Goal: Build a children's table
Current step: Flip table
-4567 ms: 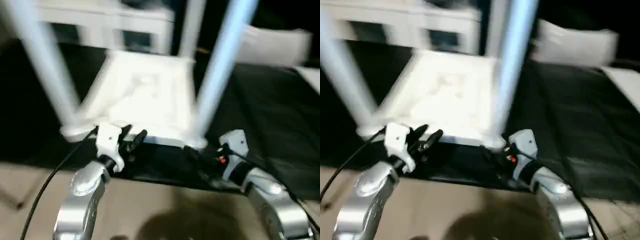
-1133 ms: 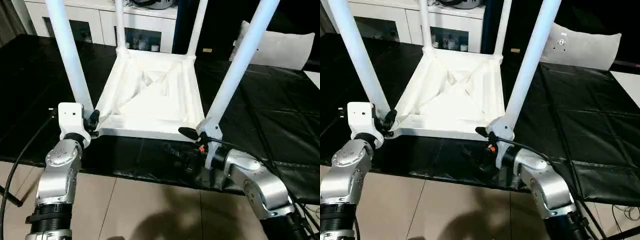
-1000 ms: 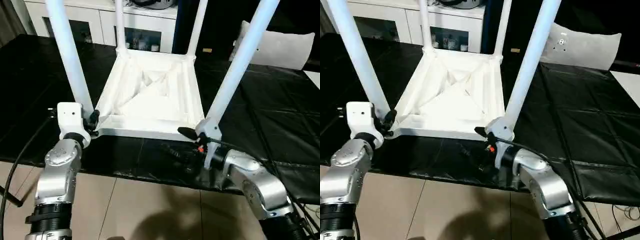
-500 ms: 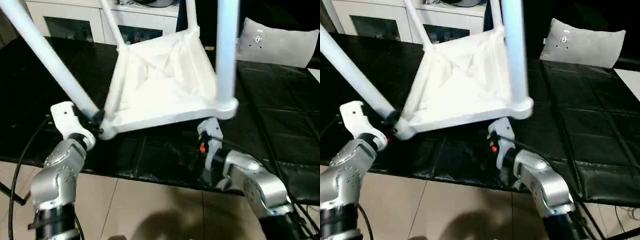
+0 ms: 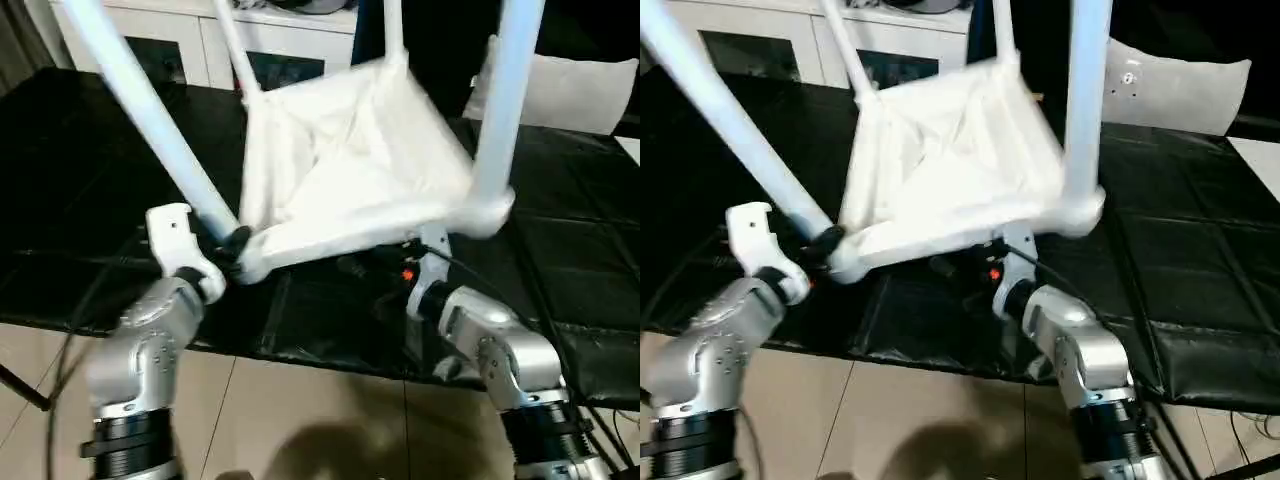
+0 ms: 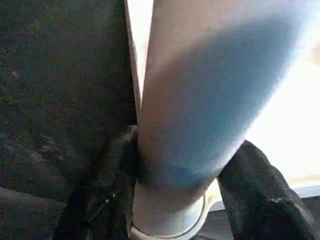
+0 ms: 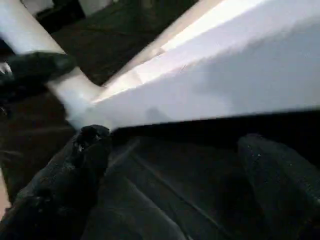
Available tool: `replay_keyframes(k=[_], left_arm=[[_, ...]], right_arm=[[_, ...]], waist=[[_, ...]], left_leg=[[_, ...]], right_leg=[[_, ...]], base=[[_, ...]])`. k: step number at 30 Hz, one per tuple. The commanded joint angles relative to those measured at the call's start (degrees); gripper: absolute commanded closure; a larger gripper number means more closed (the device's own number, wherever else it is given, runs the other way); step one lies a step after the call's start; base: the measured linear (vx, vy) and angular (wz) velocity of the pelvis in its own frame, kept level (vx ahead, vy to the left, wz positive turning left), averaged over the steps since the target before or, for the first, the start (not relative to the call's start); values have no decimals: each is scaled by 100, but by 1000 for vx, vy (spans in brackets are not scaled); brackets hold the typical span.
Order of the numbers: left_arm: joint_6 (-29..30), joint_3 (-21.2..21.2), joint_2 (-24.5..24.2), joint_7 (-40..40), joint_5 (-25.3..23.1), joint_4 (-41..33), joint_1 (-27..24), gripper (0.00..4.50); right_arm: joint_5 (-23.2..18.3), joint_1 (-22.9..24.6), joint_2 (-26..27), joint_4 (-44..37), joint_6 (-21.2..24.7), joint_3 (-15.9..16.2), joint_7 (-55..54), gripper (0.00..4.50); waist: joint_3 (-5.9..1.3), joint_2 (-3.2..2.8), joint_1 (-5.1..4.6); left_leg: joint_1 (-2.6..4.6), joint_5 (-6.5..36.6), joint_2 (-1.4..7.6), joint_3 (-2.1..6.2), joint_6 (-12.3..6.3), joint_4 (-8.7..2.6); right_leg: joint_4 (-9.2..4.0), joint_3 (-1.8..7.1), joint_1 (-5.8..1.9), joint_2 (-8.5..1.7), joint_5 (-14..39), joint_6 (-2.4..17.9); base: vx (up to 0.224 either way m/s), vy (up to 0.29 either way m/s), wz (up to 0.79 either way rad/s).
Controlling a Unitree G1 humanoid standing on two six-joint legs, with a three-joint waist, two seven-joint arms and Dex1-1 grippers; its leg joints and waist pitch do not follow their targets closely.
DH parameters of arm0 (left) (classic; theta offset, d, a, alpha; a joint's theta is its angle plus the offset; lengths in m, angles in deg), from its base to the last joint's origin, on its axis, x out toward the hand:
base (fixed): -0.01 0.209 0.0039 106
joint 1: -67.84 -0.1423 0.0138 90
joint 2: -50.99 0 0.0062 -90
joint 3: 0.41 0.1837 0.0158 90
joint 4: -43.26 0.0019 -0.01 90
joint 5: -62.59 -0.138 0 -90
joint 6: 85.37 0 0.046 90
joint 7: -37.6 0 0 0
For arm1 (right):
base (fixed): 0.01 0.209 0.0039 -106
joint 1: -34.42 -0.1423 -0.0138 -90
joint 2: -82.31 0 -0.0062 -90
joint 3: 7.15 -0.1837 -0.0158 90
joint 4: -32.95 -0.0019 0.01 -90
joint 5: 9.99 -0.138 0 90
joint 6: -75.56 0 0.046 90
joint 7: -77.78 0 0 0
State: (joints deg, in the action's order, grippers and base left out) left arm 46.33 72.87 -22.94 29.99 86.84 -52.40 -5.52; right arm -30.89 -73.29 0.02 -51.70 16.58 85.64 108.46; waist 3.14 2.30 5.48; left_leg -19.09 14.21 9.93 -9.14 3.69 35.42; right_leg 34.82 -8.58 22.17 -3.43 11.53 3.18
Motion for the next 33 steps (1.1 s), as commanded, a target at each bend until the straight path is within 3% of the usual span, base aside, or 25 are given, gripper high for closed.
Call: replay_keyframes(k=[1, 13, 15, 17, 18, 20, 21, 25, 28, 30, 31, 33], left_arm=[[156, -46, 234, -81, 637, 30, 164, 250], [452, 281, 227, -294, 598, -41, 109, 250], [483, 300, 222, -303, 601, -27, 122, 250], [493, 309, 218, -312, 592, -20, 129, 250], [499, 342, 202, -332, 569, -16, 135, 250], [501, 360, 190, -341, 555, -13, 139, 250], [482, 485, 112, -398, 449, 0, 140, 250], [381, 832, -167, -550, 133, 10, 74, 250], [375, 977, -264, -643, 53, -5, 12, 250], [379, 954, -245, -636, 76, -22, -2, 250], [376, 952, -244, -637, 77, -24, -4, 250], [335, 966, -276, -646, 91, -21, -19, 250]], right_arm=[[-99, -2, -25, -78, 45, -108, -1, 0], [-350, -716, 617, 1059, -825, -825, -569, 0], [-515, -989, 799, 1475, -1150, -1120, -729, 0], [-548, -1084, 851, 1625, -1261, -1219, -771, 0], [-679, -1241, 956, 1849, -1411, -1442, -863, 0], [-739, -1302, 994, 1931, -1456, -1527, -891, 0], [-1154, -1598, 1155, 2295, -1535, -1907, -817, 0], [-1610, -1862, 1291, 2568, -1516, -2153, -504, 0], [-1814, -2088, 1366, 2838, -1505, -2375, -570, 38], [-1806, -2246, 1362, 3080, -1532, -2460, -630, 43], [-1808, -2263, 1363, 3105, -1541, -2466, -618, 70], [-1861, -2401, 1350, 3314, -1536, -2556, -556, 79]], waist=[[-329, 22, -15], [-322, 42, -21], [-326, 48, -23], [-339, 57, -23], [-339, 52, -20], [-341, 54, -17], [-343, 47, -21], [-394, 40, -15], [-432, 42, -32], [-431, 53, -42], [-421, 50, -40], [-410, 50, -35]], left_leg=[[-80, -182, 439, 157, -377, -446], [-64, -256, 428, 127, -394, -450], [-54, -280, 436, 126, -392, -450], [-47, -325, 426, 120, -391, -441], [-56, -370, 428, 119, -412, -440], [-58, -428, 428, 120, -435, -435], [-54, -429, 432, 120, -453, -439], [-73, -738, 419, 123, -618, -396], [-88, -1224, 416, 120, -848, -343], [-115, -1276, 393, 102, -935, -325], [-123, -1199, 394, 94, -965, -325], [-123, -1049, 396, 87, -936, -332]], right_leg=[[-459, 535, -330, -677, 1105, 476], [-437, 544, -326, -694, 1035, 591], [-424, 547, -322, -694, 982, 604], [-410, 544, -320, -692, 926, 626], [-393, 549, -322, -691, 852, 636], [-382, 548, -325, -688, 780, 630], [-363, 552, -314, -693, 729, 655], [-288, 547, -326, -674, 308, 714], [-188, 538, -302, -670, -297, 947], [-181, 536, -307, -672, -368, 1045], [-202, 529, -306, -672, -246, 1048], [-228, 527, -308, -674, -7, 1001]], base=[[0, 0, 0], [0, 0, 0], [0, 0, 0], [0, 0, 0], [0, 0, 0], [0, 0, 0], [0, 0, 0], [0, 0, 0], [0, 0, 0], [0, 0, 0], [0, 0, 0], [0, 0, 0]])
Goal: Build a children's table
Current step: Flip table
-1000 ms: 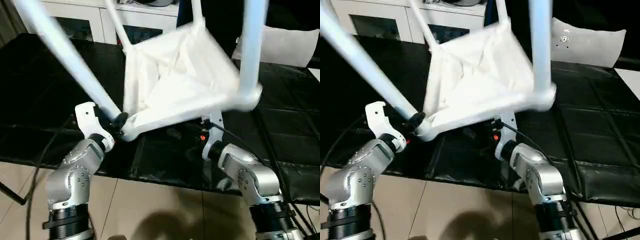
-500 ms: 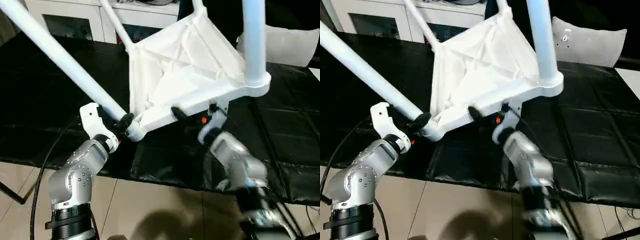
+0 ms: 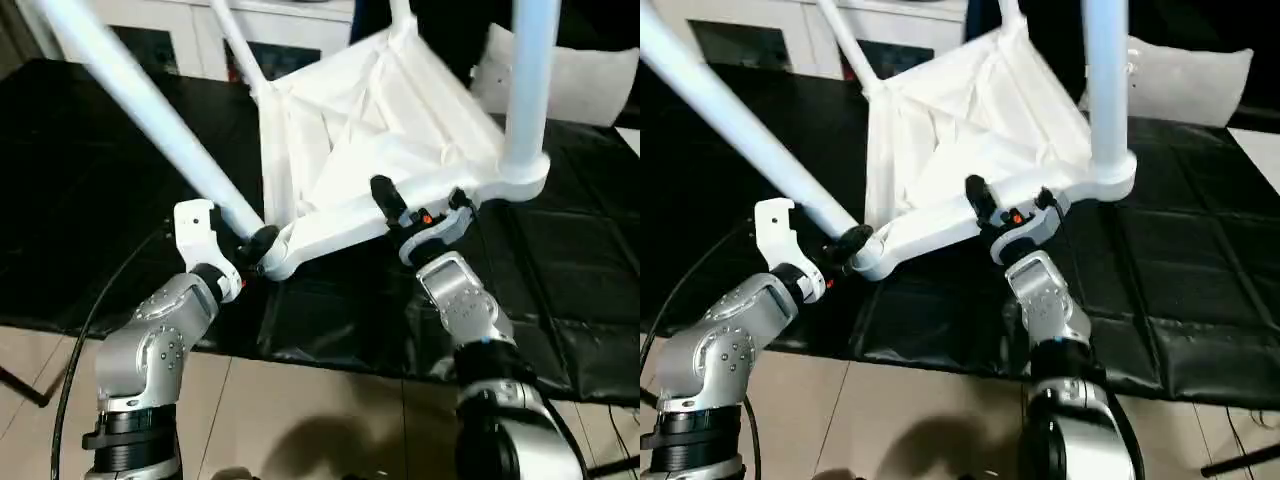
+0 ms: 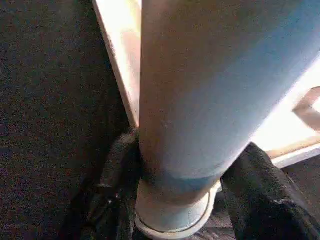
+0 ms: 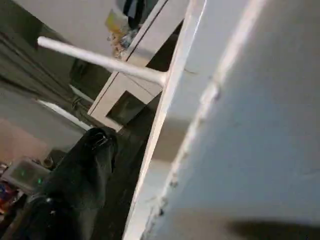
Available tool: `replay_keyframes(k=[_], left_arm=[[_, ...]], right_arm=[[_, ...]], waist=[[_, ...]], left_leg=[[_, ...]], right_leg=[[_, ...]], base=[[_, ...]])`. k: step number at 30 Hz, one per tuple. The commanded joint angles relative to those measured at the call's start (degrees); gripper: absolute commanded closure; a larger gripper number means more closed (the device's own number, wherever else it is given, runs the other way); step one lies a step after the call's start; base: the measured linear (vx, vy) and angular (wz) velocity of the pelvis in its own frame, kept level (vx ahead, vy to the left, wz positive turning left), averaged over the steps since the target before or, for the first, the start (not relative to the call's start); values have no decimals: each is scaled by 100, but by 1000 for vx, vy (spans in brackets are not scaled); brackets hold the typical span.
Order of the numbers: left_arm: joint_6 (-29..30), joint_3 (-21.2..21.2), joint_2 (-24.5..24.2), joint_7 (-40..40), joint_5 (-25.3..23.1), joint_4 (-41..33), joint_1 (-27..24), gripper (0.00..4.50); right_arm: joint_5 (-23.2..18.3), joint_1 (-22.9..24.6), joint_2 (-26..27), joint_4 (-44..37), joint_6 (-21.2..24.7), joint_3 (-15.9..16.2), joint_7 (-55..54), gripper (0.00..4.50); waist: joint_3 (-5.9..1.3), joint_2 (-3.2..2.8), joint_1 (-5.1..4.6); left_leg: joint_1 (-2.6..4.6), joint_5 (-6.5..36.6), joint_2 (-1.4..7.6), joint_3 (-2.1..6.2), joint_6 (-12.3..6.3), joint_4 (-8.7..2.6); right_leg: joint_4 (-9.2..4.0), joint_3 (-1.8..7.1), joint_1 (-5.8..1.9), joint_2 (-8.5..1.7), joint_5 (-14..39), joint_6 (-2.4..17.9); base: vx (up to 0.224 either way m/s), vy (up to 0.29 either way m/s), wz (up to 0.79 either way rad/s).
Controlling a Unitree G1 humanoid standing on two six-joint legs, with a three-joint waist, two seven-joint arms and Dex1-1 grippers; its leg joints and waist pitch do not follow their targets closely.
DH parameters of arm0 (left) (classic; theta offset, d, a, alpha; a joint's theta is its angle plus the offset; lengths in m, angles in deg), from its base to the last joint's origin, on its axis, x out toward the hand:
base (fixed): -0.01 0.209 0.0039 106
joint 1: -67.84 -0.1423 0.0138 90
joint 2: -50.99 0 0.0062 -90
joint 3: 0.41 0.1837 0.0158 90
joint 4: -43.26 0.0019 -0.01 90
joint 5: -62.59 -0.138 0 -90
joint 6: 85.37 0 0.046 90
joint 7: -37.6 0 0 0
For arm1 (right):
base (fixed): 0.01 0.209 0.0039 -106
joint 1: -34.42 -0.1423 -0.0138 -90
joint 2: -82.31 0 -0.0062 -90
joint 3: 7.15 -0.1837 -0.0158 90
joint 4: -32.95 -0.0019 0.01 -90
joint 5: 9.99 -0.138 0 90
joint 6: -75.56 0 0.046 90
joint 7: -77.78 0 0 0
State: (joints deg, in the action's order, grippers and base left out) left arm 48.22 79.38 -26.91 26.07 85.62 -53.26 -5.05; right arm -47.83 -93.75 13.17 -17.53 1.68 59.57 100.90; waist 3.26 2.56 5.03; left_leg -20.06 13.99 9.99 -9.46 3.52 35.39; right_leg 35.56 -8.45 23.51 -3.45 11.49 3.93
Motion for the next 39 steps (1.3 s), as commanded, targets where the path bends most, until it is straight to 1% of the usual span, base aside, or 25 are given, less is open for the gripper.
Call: replay_keyframes(k=[1, 4, 5, 6, 9, 10, 11, 14, 17, 18, 20, 21, 22, 23, 25, 26, 27, 28, 30, 31, 32, 35, 37, 38, 39], left_arm=[[124, 327, 101, -259, 223, 62, -77, 250], [91, 343, 79, -282, 211, 61, -98, 250], [79, 347, 75, -294, 200, 63, -108, 250], [67, 353, 72, -315, 179, 63, -119, 250], [69, 364, 68, -329, 164, 49, -129, 250], [66, 378, 63, -335, 155, 47, -136, 250], [62, 391, 58, -341, 147, 46, -142, 250], [16, 449, 12, -369, 89, 54, -143, 250], [-27, 485, -16, -387, 54, 62, -143, 250], [-158, 565, -76, -438, -40, 55, -151, 250], [-316, 616, -107, -524, -82, 33, -162, 250], [-364, 607, -94, -552, -64, 22, -166, 194], [-419, 608, -92, -571, -66, 8, -169, 180], [-403, 604, -88, -592, -34, -18, -176, 180], [-452, 677, -158, -648, -78, -42, -208, 169], [-520, 704, -195, -644, -136, -37, -230, 157], [-592, 715, -225, -648, -181, -26, -252, 144], [-682, 710, -272, -685, -206, -18, -282, 136], [-836, 698, -358, -756, -244, -34, -338, 132], [-856, 697, -372, -766, -251, -40, -348, 132], [-1065, 723, -522, -859, -389, -71, -446, 132], [-1321, 783, -744, -998, -591, -79, -587, 132], [-1478, 823, -888, -1088, -682, -104, -684, 132], [-1573, 856, -964, -1159, -712, -134, -741, 132], [-1683, 914, -1056, -1254, -765, -193, -806, 132]], right_arm=[[-213, -405, 26, -29, -28, 20, 243, 85], [-230, -446, 9, 32, 44, 14, 295, 119], [-219, -462, 11, 54, 46, 7, 335, 119], [-173, -484, 8, 97, 37, 25, 380, 123], [-112, -475, 3, 104, 65, 98, 390, 161], [-88, -471, 15, 106, 62, 118, 421, 161], [-65, -466, 25, 106, 56, 136, 442, 167], [3, -428, 25, 81, 23, 188, 477, 198], [6, -427, 20, 84, 17, 182, 509, 209], [11, -416, 10, 67, 7, 181, 519, 225], [-6, -408, -5, 47, 32, 152, 480, 228], [-15, -406, -14, 37, 45, 135, 460, 231], [-12, -405, -22, 29, 57, 121, 446, 234], [9, -390, -38, -3, 38, 115, 421, 236], [-52, -360, -62, -112, 56, 40, 377, 237], [-116, -341, -68, -198, 74, -12, 335, 238], [-167, -323, -77, -273, 88, -58, 285, 240], [-126, -288, -117, -374, -3, -59, 241, 241], [59, -251, -191, -477, -346, -46, 111, 242], [98, -249, -203, -483, -416, -47, 77, 244], [199, -243, -314, -564, -596, -128, -159, 245], [408, -165, -508, -747, -636, -76, -296, 245], [523, -97, -587, -932, -760, -100, -430, 246], [597, -55, -640, -1043, -844, -138, -559, 246], [801, 17, -739, -1163, -988, -99, -671, 246]], waist=[[-424, 63, 11], [-418, 49, 12], [-418, 49, 12], [-424, 53, 11], [-435, 64, 5], [-437, 37, 13], [-438, 51, 8], [-431, 53, 14], [-437, 56, 13], [-443, 47, 15], [-458, 51, 11], [-458, 51, 11], [-467, 57, 10], [-470, 42, 7], [-467, 50, 9], [-464, 9, 16], [-464, 17, 10], [-476, 32, 12], [-482, 33, 3], [-486, 17, 13], [-478, 23, 14], [-464, 8, 24], [-452, 0, 46], [-452, 0, 46], [-436, -10, 70]], left_leg=[[-31, -965, 380, 109, -885, -328], [-24, -932, 393, 114, -829, -331], [-24, -932, 393, 114, -829, -331], [-21, -978, 390, 111, -838, -323], [-32, -1099, 380, 110, -902, -306], [-30, -1107, 378, 112, -905, -304], [-32, -1117, 374, 105, -928, -298], [-35, -1046, 375, 106, -922, -306], [-27, -1107, 380, 108, -935, -300], [-16, -1139, 383, 107, -954, -294], [-20, -1277, 378, 113, -1027, -279], [-20, -1277, 378, 113, -1027, -279], [-16, -1332, 373, 106, -1077, -266], [-21, -1370, 373, 108, -1102, -260], [-20, -1355, 376, 106, -1118, -263], [-24, -1321, 374, 109, -1122, -262], [-24, -1306, 375, 109, -1127, -263], [-26, -1352, 379, 115, -1123, -256], [-18, -1399, 379, 113, -1141, -252], [-18, -1417, 379, 114, -1130, -246], [-22, -1405, 377, 106, -1121, -248], [6, -1308, 387, 107, -1060, -258], [21, -1216, 393, 101, -962, -273], [21, -1216, 393, 101, -962, -273], [28, -1137, 401, 95, -858, -286]], right_leg=[[-305, 517, -453, -674, 114, 882], [-312, 511, -436, -654, 223, 807], [-312, 511, -436, -654, 223, 807], [-304, 512, -431, -655, 173, 817], [-273, 516, -431, -649, 6, 849], [-269, 516, -430, -651, -10, 861], [-271, 516, -426, -643, -33, 865], [-284, 511, -432, -644, 83, 855], [-267, 510, -421, -635, 33, 861], [-260, 510, -413, -635, -9, 886], [-227, 514, -412, -631, -212, 923], [-227, 514, -412, -631, -212, 923], [-210, 514, -409, -626, -322, 971], [-199, 512, -405, -627, -398, 1006], [-202, 511, -403, -628, -387, 1022], [-200, 513, -403, -630, -359, 1035], [-212, 510, -406, -622, -349, 1021], [-198, 509, -415, -623, -417, 1009], [-186, 509, -402, -620, -474, 1013], [-182, 507, -396, -622, -483, 1019], [-187, 508, -391, -620, -466, 1030], [-204, 510, -375, -607, -292, 958], [-217, 518, -366, -603, -175, 889], [-217, 518, -366, -603, -175, 889], [-235, 519, -354, -595, -72, 834]], base=[[0, 0, 0], [0, 0, 0], [0, 0, 0], [0, 0, 0], [0, 0, 0], [0, 0, 0], [0, 0, 0], [0, 0, 0], [0, 0, 0], [0, 0, 0], [0, 0, 0], [0, 0, 0], [0, 0, 0], [0, 0, 0], [0, 0, 0], [0, 0, 0], [0, 0, 0], [0, 0, 0], [0, 0, 0], [0, 0, 0], [0, 0, 0], [0, 0, 0], [0, 0, 0], [0, 0, 0], [0, 0, 0]])
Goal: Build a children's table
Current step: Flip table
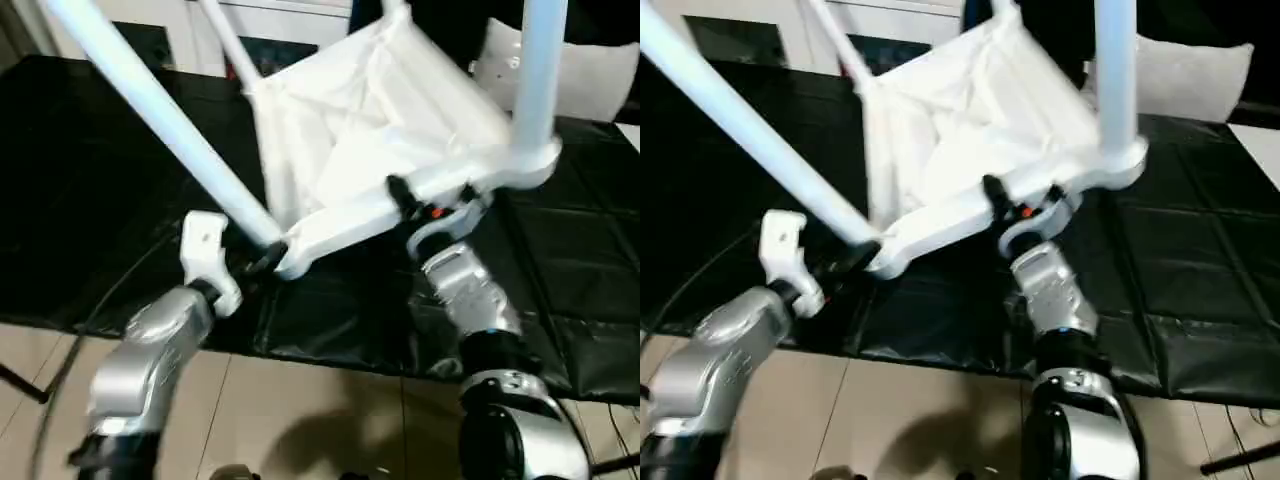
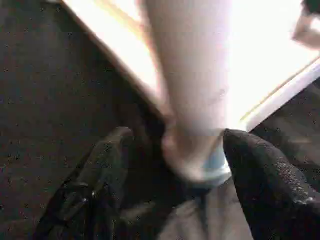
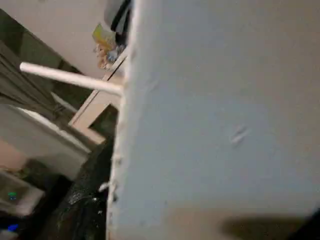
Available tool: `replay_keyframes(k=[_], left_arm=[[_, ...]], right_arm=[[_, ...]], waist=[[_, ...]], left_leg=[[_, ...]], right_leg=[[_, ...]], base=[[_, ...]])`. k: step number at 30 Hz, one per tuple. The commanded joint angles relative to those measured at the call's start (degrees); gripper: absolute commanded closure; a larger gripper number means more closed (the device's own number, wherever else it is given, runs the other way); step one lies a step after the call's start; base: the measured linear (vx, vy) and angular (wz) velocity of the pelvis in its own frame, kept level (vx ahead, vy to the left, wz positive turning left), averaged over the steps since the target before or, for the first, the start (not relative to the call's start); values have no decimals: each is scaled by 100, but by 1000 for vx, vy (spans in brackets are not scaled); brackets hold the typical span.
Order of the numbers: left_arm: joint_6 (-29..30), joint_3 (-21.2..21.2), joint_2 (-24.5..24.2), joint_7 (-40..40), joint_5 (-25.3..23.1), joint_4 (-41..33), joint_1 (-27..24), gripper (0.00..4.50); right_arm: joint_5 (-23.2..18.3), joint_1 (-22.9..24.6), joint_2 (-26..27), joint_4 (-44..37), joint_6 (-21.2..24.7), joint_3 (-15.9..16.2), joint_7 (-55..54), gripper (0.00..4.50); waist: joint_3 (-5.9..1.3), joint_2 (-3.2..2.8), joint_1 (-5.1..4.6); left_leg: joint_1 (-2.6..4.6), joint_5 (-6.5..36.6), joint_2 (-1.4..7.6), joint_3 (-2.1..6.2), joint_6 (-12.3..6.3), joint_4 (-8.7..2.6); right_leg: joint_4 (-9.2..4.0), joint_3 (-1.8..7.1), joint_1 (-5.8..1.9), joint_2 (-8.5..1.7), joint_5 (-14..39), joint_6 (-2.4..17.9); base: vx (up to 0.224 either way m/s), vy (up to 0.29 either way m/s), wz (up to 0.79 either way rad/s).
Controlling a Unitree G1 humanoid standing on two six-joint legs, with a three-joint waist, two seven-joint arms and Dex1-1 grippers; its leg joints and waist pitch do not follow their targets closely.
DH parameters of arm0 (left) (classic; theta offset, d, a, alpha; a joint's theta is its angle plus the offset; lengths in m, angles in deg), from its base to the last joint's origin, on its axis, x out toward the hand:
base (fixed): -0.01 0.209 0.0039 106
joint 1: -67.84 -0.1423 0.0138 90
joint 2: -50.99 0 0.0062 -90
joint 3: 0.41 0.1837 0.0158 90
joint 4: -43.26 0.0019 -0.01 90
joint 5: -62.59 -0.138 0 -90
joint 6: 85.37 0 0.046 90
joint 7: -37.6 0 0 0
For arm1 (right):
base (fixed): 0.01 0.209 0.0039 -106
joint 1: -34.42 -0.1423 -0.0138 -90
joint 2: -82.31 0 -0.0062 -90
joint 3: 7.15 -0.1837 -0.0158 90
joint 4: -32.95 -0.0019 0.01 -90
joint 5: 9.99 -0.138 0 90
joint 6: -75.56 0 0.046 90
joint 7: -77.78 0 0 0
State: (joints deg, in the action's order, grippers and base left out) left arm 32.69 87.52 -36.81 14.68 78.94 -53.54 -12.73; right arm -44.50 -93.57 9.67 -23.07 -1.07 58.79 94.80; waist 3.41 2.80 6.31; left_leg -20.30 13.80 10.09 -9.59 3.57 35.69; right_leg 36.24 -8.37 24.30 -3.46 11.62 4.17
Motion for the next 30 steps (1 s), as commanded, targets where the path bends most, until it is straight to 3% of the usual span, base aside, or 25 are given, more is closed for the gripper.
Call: replay_keyframes(k=[1, 3, 4, 8, 9, 15, 16, 18, 24, 25, 30], left_arm=[[-168, 119, -100, -157, -105, -193, -65, 132], [-230, 142, -173, -212, -129, -271, -123, 102], [-290, 186, -271, -297, -151, -362, -174, 95], [-315, 392, -553, -615, -209, -687, -285, 57], [-325, 488, -676, -733, -224, -844, -306, 51], [-375, 693, -961, -869, -438, -1140, -149, 5], [-296, 705, -1088, -921, -459, -1318, -16, 3], [-209, 695, -1227, -995, -451, -1514, 113, 0], [-36, 542, -1510, -1162, -259, -2045, 575, 0], [-47, 551, -1523, -1129, -320, -2074, 683, 0], [-314, 858, -1689, -1077, -859, -1991, 1019, 0]], right_arm=[[529, 29, -416, -663, -745, -5, -104, 246], [612, 107, -468, -830, -751, 8, -211, 246], [712, 199, -539, -1017, -744, 40, -335, 246], [1149, 447, -767, -1417, -562, 254, -643, 246], [1410, 580, -905, -1601, -376, 439, -790, 246], [1786, 822, -1104, -2146, 128, 714, -1193, 246], [1993, 894, -1212, -2383, 275, 840, -1313, 246], [2148, 955, -1269, -2597, 424, 939, -1454, 246], [2644, 1086, -1280, -3067, 799, 1431, -1879, 246], [2664, 1080, -1241, -3063, 830, 1491, -1877, 246], [2975, 1043, -1241, -2971, 1004, 1941, -1817, 250]], waist=[[-454, -38, -28], [-437, -28, -10], [-413, -29, 7], [-426, -9, 2], [-391, -10, -4], [-329, 4, -52], [-315, 11, -65], [-334, 25, -83], [-337, 55, -144], [-343, 78, -157], [-355, 82, -169]], left_leg=[[76, -1030, 397, 96, -761, -318], [72, -924, 392, 90, -679, -337], [72, -773, 394, 90, -552, -362], [54, -716, 366, 94, -398, -374], [46, -454, 356, 85, -321, -403], [75, 141, 332, 96, -31, -466], [98, 356, 295, 92, 31, -471], [96, 313, 287, 98, 41, -465], [73, 308, 275, 108, 91, -461], [74, 307, 281, 110, 93, -457], [67, 288, 295, 129, 141, -458]], right_leg=[[-297, 518, -427, -601, -36, 797], [-308, 523, -438, -597, 55, 774], [-342, 532, -448, -596, 203, 677], [-321, 544, -484, -591, 183, 533], [-387, 535, -484, -587, 512, 428], [-515, 538, -500, -563, 1397, -19], [-592, 526, -503, -558, 1862, -211], [-589, 523, -488, -540, 1883, -337], [-567, 510, -479, -521, 1851, -383], [-560, 509, -479, -522, 1803, -385], [-535, 520, -473, -512, 1578, -442]], base=[[0, 0, 0], [0, 0, 0], [0, 0, 0], [0, 0, 0], [0, 0, 0], [0, 0, 0], [0, 0, 0], [0, 0, 0], [0, 0, 0], [0, 0, 0], [0, 0, 0]])
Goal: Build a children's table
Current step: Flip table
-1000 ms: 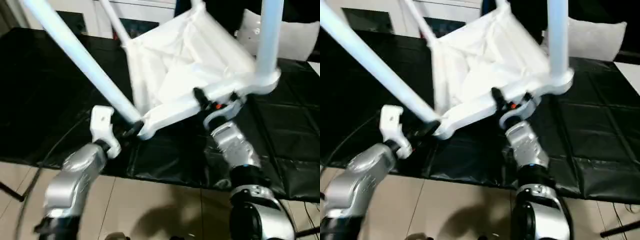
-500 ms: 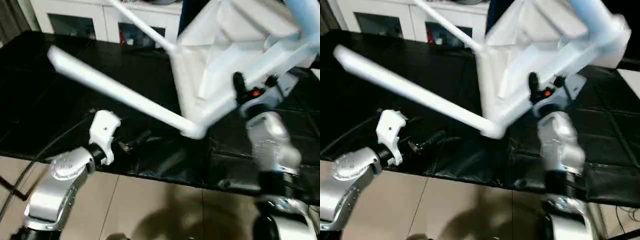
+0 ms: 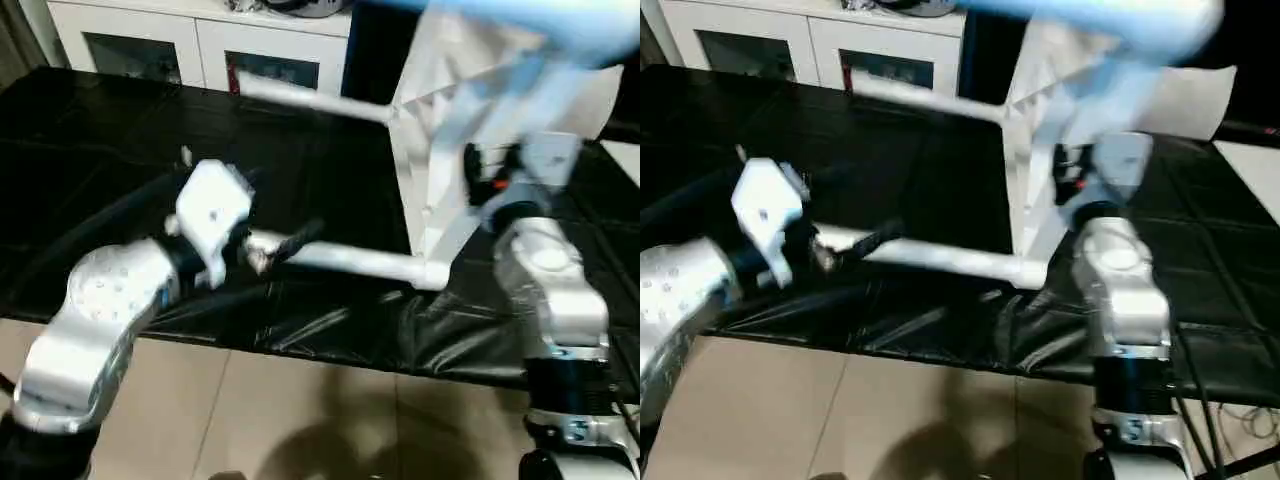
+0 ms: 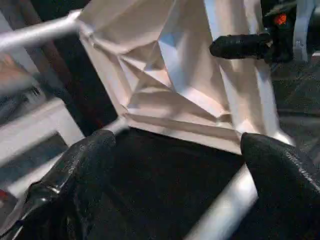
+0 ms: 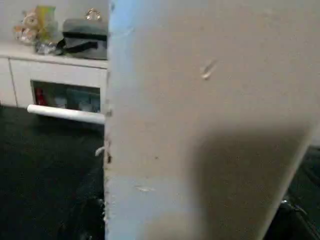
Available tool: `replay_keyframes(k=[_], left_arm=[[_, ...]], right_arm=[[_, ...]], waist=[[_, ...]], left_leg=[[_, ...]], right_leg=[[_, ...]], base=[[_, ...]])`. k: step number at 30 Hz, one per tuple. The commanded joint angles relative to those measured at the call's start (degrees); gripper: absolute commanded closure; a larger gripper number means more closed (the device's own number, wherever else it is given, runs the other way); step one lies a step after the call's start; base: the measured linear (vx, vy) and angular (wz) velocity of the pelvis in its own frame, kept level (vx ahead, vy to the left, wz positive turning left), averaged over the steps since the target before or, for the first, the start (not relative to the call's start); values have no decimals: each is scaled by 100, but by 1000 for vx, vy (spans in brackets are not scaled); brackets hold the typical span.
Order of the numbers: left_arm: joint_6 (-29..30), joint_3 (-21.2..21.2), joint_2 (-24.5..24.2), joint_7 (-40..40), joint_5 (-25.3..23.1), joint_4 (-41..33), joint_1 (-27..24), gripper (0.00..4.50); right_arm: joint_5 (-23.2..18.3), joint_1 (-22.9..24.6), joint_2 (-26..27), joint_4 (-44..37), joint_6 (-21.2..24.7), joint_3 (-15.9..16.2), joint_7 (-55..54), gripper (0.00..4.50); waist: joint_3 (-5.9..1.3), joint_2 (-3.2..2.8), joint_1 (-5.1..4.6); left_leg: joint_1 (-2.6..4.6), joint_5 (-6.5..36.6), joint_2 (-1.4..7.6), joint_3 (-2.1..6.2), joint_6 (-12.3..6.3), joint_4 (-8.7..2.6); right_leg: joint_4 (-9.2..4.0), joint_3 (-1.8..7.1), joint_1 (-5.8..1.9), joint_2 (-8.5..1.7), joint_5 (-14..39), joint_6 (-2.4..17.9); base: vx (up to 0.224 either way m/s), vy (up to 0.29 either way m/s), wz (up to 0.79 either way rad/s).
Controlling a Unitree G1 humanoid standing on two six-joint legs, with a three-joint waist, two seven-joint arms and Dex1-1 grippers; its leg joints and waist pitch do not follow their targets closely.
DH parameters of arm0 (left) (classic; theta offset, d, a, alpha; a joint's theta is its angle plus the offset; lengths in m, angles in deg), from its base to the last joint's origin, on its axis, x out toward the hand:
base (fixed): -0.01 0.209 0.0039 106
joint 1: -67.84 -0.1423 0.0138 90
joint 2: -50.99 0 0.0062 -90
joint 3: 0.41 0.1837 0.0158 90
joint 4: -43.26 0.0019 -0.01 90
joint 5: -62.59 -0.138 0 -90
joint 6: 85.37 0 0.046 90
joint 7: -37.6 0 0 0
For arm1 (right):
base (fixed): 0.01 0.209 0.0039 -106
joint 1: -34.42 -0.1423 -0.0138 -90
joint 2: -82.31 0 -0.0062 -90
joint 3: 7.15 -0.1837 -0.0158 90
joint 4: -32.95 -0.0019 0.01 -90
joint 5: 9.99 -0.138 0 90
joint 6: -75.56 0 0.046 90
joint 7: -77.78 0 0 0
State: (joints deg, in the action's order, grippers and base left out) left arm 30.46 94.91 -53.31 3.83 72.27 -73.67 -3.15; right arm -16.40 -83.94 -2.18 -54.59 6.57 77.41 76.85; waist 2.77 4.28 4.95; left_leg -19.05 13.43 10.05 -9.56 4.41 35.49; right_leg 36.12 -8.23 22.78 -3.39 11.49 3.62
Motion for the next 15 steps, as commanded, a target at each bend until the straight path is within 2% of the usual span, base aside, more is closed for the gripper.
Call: replay_keyframes(k=[1, 3, 5, 6, 7, 8, 10, 13, 15], left_arm=[[-257, 216, -105, 31, -426, 126, 156, 0], [-429, 268, -146, 111, -614, 245, 262, 0], [-651, 284, -139, 232, -789, 364, 368, 0], [-1081, 268, -78, 476, -1064, 586, 563, 0], [-1184, 271, -74, 527, -1137, 634, 597, 0], [-1209, 273, -74, 538, -1154, 645, 605, 0], [-1843, 481, -235, 932, -1857, 949, 689, 0], [-2349, 603, -322, 1568, -2548, 1371, 772, 0], [-2643, 630, -363, 2067, -2996, 1593, 812, 0]], right_arm=[[213, 51, -56, 242, 312, 170, -19, 250], [263, 29, -76, 280, 374, 249, -12, 250], [303, 13, -82, 324, 414, 296, -17, 197], [358, -7, -63, 416, 476, 336, -49, 184], [369, -10, -61, 438, 487, 347, -47, 184], [372, -10, -61, 442, 489, 350, -46, 184], [452, 6, -91, 578, 522, 392, -33, 144], [547, -11, -133, 858, 467, 382, -51, 136], [525, -69, -177, 1240, 315, 324, -4, 136]], waist=[[-293, -54, -48], [-301, -54, -54], [-305, -41, -52], [-306, -47, -45], [-305, -64, -39], [-315, -48, -46], [-327, -35, -45], [-349, -43, -41], [-353, -75, -34]], left_leg=[[-61, 365, 304, 132, 85, -445], [-53, 403, 296, 131, 109, -439], [-44, 501, 305, 134, 158, -443], [-45, 523, 296, 135, 159, -444], [-42, 544, 294, 139, 164, -444], [-49, 543, 294, 145, 187, -444], [-72, 539, 297, 153, 162, -436], [-82, 389, 299, 153, 138, -421], [-75, 342, 311, 155, 142, -418]], right_leg=[[-517, 507, -328, -526, 1592, -395], [-524, 508, -327, -520, 1604, -424], [-530, 512, -326, -529, 1635, -434], [-541, 510, -325, -525, 1654, -436], [-549, 509, -321, -521, 1664, -440], [-533, 509, -341, -528, 1647, -437], [-536, 511, -347, -530, 1561, -408], [-485, 520, -353, -531, 1343, -368], [-466, 523, -356, -549, 1181, -244]], base=[[0, 0, 0], [0, 0, 0], [0, 0, 0], [0, 0, 0], [0, 0, 0], [0, 0, 0], [0, 0, 0], [0, 0, 0], [0, 0, 0]])
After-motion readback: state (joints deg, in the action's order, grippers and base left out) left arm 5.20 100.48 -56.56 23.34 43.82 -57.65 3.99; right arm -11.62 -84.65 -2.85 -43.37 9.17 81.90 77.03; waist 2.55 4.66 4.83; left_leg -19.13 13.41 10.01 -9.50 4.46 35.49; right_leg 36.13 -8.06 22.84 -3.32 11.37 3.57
